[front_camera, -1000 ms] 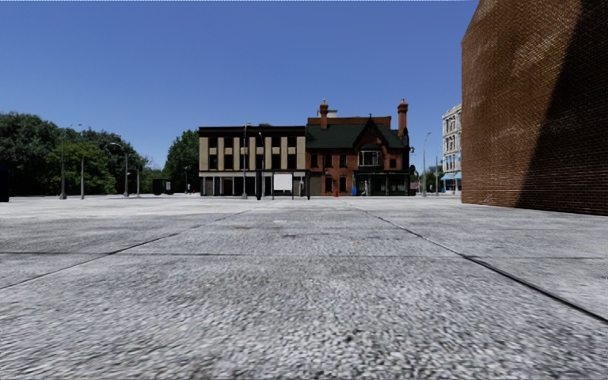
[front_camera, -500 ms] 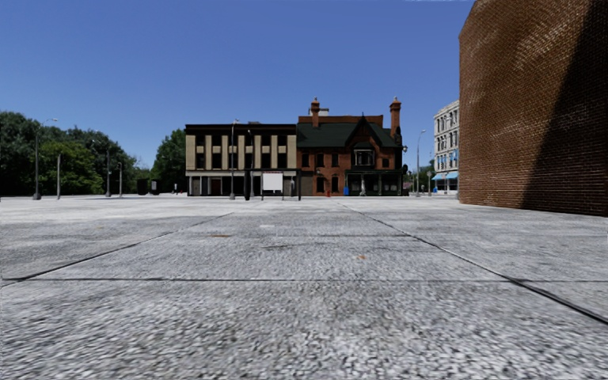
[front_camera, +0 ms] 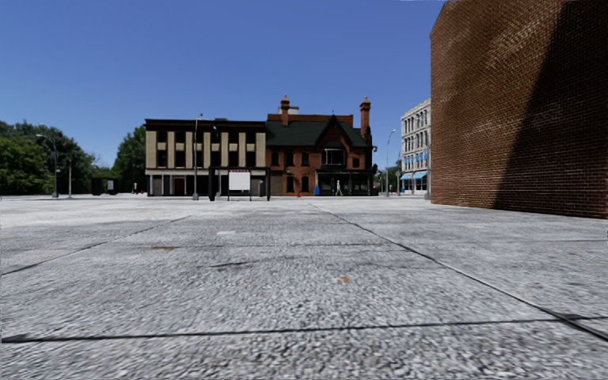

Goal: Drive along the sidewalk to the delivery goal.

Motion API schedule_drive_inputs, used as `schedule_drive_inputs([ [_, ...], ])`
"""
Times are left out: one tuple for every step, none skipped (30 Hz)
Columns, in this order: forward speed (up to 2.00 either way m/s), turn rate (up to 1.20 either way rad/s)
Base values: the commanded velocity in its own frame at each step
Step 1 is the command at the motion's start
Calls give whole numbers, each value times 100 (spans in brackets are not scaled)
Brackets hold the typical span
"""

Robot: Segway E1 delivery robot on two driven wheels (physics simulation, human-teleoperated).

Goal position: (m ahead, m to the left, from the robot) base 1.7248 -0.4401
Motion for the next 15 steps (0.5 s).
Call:
schedule_drive_inputs([
  [183,-32],
  [183,-32],
  [183,-32],
  [183,-32],
  [183,-32],
  [183,-32],
  [183,-32],
  [183,-32],
  [183,-32],
  [183,-32],
  [183,-32],
  [183,-32],
  [183,-32],
  [183,-32],
  [183,-32],
])
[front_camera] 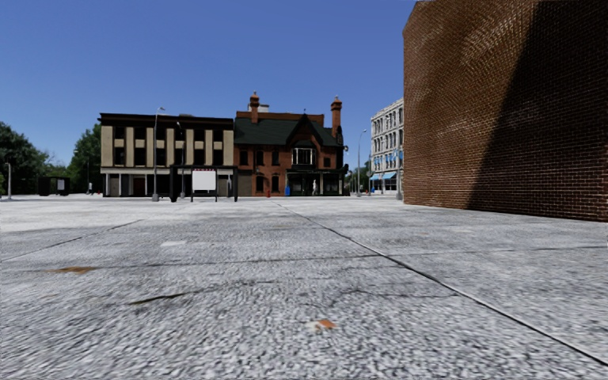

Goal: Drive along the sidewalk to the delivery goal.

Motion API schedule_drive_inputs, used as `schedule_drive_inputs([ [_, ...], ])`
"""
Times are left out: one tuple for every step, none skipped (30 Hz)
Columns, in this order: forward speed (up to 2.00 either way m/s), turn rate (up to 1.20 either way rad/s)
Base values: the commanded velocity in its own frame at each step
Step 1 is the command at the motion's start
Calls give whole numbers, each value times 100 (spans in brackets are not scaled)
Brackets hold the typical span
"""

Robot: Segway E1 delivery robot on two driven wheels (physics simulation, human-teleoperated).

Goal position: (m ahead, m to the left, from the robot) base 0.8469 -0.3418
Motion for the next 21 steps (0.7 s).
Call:
schedule_drive_inputs([
  [183,-32],
  [183,-32],
  [183,-28],
  [183,-2],
  [183,0],
  [183,0],
  [183,0],
  [183,0],
  [183,0],
  [183,0],
  [182,0],
  [157,0],
  [17,0],
  [17,0],
  [0,0],
  [0,0],
  [0,0],
  [0,0],
  [0,0],
  [0,0],
  [0,0],
])
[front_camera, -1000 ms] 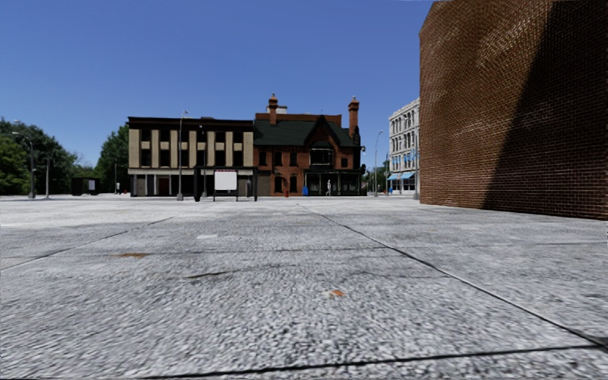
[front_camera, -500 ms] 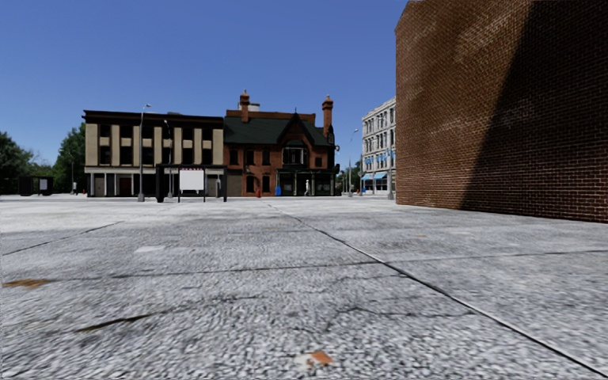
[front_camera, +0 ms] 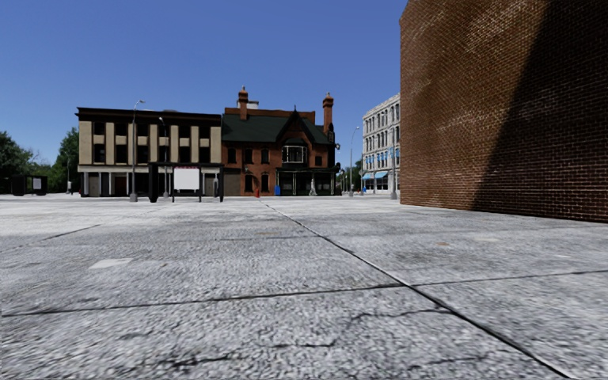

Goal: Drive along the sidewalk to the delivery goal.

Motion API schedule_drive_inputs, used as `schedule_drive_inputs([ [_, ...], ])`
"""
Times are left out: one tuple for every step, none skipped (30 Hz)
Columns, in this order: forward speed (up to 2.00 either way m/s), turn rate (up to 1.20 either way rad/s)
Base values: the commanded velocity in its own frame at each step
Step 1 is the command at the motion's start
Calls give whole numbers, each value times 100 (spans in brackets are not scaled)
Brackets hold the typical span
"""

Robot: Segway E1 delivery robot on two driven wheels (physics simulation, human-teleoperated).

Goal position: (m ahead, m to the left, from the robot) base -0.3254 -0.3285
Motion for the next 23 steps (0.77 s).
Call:
schedule_drive_inputs([
  [0,0],
  [0,0],
  [0,0],
  [0,0],
  [0,0],
  [0,0],
  [0,0],
  [0,0],
  [0,0],
  [0,0],
  [0,0],
  [0,0],
  [0,0],
  [0,0],
  [0,0],
  [0,0],
  [0,0],
  [0,0],
  [0,0],
  [0,0],
  [0,0],
  [0,0],
  [0,0],
])
